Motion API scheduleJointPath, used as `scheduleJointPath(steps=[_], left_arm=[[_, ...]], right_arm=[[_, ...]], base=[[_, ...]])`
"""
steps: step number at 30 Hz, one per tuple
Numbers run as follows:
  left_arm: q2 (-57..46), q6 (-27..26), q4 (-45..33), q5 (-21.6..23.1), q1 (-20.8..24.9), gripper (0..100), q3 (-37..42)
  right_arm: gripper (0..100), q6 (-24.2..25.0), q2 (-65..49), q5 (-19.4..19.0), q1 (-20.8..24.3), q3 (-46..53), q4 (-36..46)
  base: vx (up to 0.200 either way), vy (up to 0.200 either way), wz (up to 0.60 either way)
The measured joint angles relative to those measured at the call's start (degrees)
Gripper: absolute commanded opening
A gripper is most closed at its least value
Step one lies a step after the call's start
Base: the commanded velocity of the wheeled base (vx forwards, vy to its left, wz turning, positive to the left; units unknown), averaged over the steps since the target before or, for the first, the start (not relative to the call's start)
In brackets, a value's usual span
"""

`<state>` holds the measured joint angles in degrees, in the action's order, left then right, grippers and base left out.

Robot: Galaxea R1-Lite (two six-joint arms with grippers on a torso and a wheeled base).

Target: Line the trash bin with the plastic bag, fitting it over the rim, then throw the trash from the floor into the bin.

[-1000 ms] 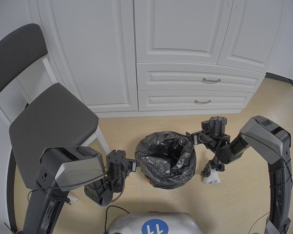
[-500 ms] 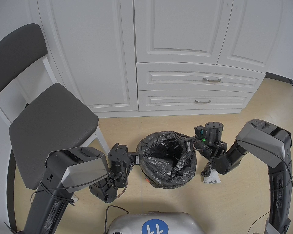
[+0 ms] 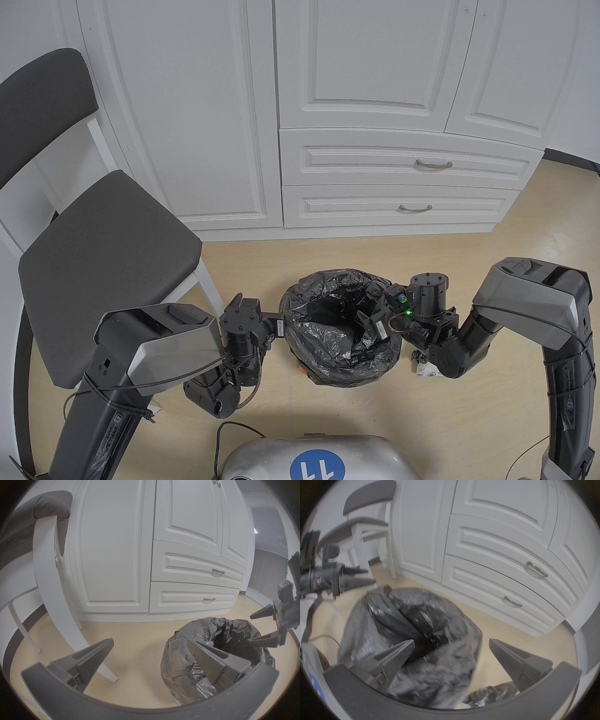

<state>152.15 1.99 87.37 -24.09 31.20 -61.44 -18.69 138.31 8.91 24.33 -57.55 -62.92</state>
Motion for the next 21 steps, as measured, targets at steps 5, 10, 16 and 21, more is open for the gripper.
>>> scheduleJointPath(steps=[5, 10, 16, 21], left_arm=[[-0.02, -0.05, 0.09, -0.1, 0.11, 100, 0.34], [-0.06, -0.11, 0.13, -0.27, 0.2, 100, 0.56], [-0.09, -0.16, 0.13, -0.32, 0.2, 100, 0.74], [-0.13, -0.16, 0.16, -0.32, 0.2, 100, 0.78]], right_arm=[[100, -5.5, -2.45, -0.07, -1.95, 4.74, 2.07], [100, -12.48, -5.92, -0.38, -4.24, 8.91, 5.02], [100, -18.18, -9.86, -1.52, -8.13, 12.39, 6.56], [100, -11.03, -11.36, -3.17, -7.44, 12.15, 6.12]], base=[[0.0, 0.0, 0.0], [0.0, 0.0, 0.0], [0.0, 0.0, 0.0], [0.0, 0.0, 0.0]])
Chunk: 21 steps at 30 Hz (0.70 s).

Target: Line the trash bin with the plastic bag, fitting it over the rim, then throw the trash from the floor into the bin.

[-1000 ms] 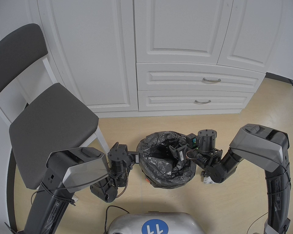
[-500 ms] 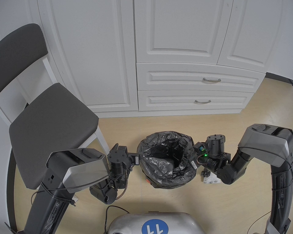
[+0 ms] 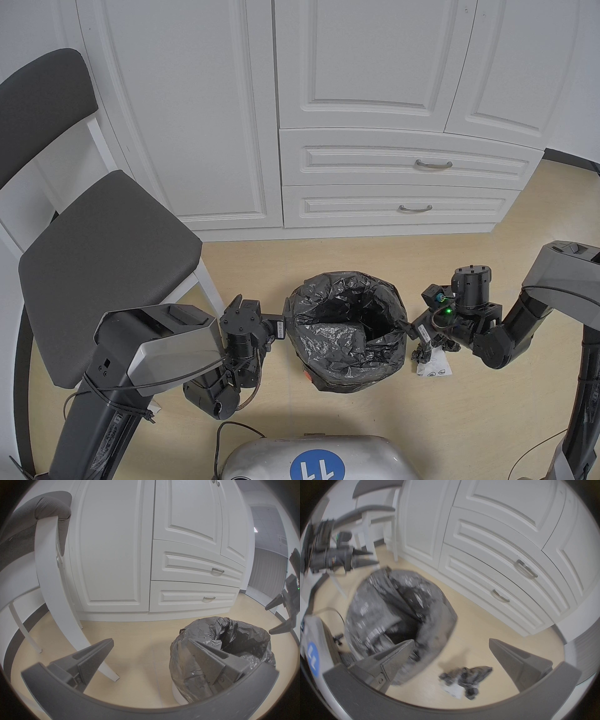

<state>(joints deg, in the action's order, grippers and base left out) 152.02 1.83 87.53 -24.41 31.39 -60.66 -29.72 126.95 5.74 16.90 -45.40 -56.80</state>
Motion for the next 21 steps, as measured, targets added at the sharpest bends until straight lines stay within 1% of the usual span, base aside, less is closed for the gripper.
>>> scheduleJointPath(steps=[2, 4, 7, 10, 12, 14, 17, 21], left_arm=[[-0.06, 0.0, 0.0, -0.02, 0.0, 100, 0.0], [-0.12, -0.02, 0.0, -0.02, 0.06, 100, 0.02], [-0.23, -0.02, 0.06, 0.0, 0.09, 100, 0.05], [-0.39, 0.0, 0.17, 0.0, 0.17, 100, 0.22], [-0.59, 0.05, 0.15, 0.0, 0.2, 100, 0.49], [-0.98, 0.06, 0.15, -0.09, 0.22, 100, 1.01], [-2.27, 0.16, 0.15, -0.33, 0.35, 100, 2.73], [-4.74, -0.06, -0.38, -0.46, 0.44, 100, 5.86]], right_arm=[[100, 3.61, -0.09, -0.24, 1.4, -0.88, 0.04], [100, 5.64, 0.34, -0.13, 2.56, -2.19, -0.11], [100, 6.68, 2.07, 1.07, 4.33, -4.35, -0.27], [100, 7.12, 4.3, 3.97, 5.56, -6.28, -0.43], [100, 6.97, 6.03, 6.33, 6.23, -7.24, -0.46], [100, 6.29, 7.52, 7.39, 6.64, -7.8, -0.4], [100, 4.05, 8.55, 7.5, 6.78, -6.78, -0.33], [100, -0.66, 7.73, 6.44, 6.97, -2.23, -0.32]], base=[[0.0, 0.0, 0.0], [0.0, 0.0, 0.0], [0.0, 0.0, 0.0], [0.0, 0.0, 0.0], [0.0, 0.0, 0.0], [0.0, 0.0, 0.0], [0.0, 0.0, 0.0], [0.0, 0.0, 0.0]])
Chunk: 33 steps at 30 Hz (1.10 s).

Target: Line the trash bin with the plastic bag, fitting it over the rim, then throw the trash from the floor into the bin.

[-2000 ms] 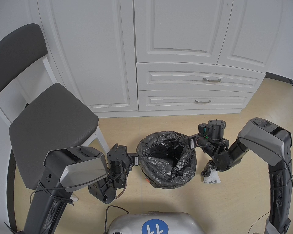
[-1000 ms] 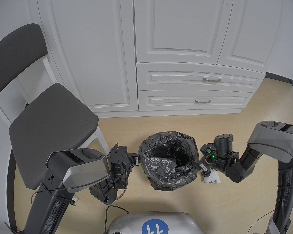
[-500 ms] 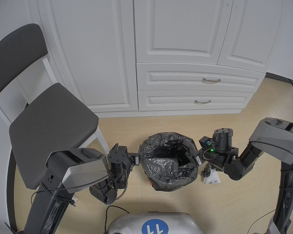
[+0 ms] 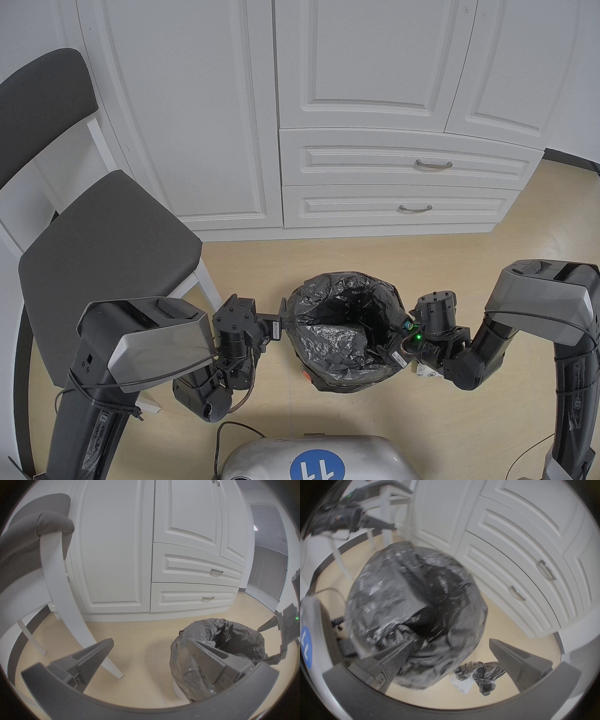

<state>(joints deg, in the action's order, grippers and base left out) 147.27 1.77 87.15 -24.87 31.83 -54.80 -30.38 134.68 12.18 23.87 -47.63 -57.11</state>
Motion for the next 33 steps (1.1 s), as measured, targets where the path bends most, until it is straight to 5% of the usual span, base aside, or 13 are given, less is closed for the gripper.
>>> scheduleJointPath(steps=[9, 18, 22, 33], left_arm=[[-6.92, -1.12, -0.44, 0.0, 0.39, 100, 12.43], [-10.53, -1.5, -0.22, -0.91, 0.37, 100, 16.3], [-11.01, -1.58, -0.22, -1.89, 0.26, 100, 16.7], [-11.25, -1.67, -0.26, -2.44, 0.15, 100, 16.96]], right_arm=[[100, -6.97, -5.85, -8.3, 2.67, 11.78, -6.28], [100, 1.49, -7.5, -8.55, 4.52, 9.59, -12.85], [100, 3.86, -6.68, -11.06, 4.62, 7.25, -8.08], [100, 6.77, -5.6, -28.54, 2.32, -9.58, 20.49]], base=[[0.0, 0.0, 0.0], [0.0, 0.0, 0.0], [0.0, 0.0, 0.0], [0.0, 0.0, 0.0]])
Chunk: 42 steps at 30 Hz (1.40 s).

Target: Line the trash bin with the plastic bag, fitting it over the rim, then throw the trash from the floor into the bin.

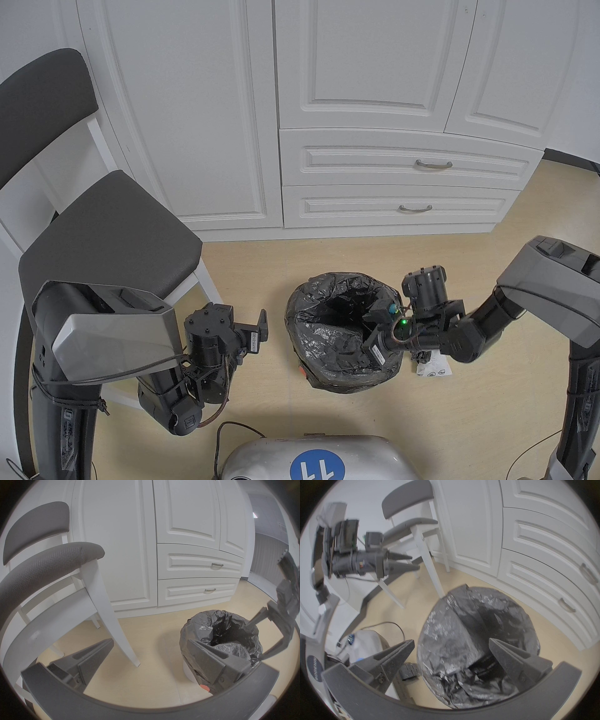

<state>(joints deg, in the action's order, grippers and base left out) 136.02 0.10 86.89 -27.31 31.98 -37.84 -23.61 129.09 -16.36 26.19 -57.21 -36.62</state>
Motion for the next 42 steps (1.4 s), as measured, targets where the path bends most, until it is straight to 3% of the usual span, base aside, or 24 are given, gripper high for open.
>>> scheduleJointPath(steps=[4, 7, 21, 22, 36, 42], left_arm=[[-0.09, 0.0, 0.23, -0.11, -0.17, 100, 0.24], [-0.09, 0.04, 0.59, -0.15, -0.23, 100, 0.38], [-0.24, 0.34, 0.88, -0.2, -0.43, 100, 1.43], [-0.24, 0.37, 0.88, -0.2, -0.43, 100, 1.44], [-0.39, 0.39, 0.88, -0.44, -0.54, 100, 1.38], [-1.21, 0.3, 0.88, -1.46, -0.78, 100, 1.29]], right_arm=[[100, 1.19, 1.21, -6.88, -1.49, -7.97, 8.16], [100, 1.72, 2.91, -9.47, -2.65, -11.81, 11.06], [100, 1.89, 11.15, -9.34, -4.11, -18.07, 12.59], [0, 1.89, 11.52, -9.31, -4.14, -18.25, 12.51], [0, 1.48, 10.24, -10.11, -4.13, -15.2, 12.11], [0, -4.08, 6.85, -12.08, -3.69, -9.16, 12.08]], base=[[0.0, 0.0, 0.0], [0.0, 0.0, 0.0], [0.0, 0.0, 0.0], [0.0, 0.0, 0.0], [0.0, 0.0, 0.0], [0.0, 0.0, 0.0]])
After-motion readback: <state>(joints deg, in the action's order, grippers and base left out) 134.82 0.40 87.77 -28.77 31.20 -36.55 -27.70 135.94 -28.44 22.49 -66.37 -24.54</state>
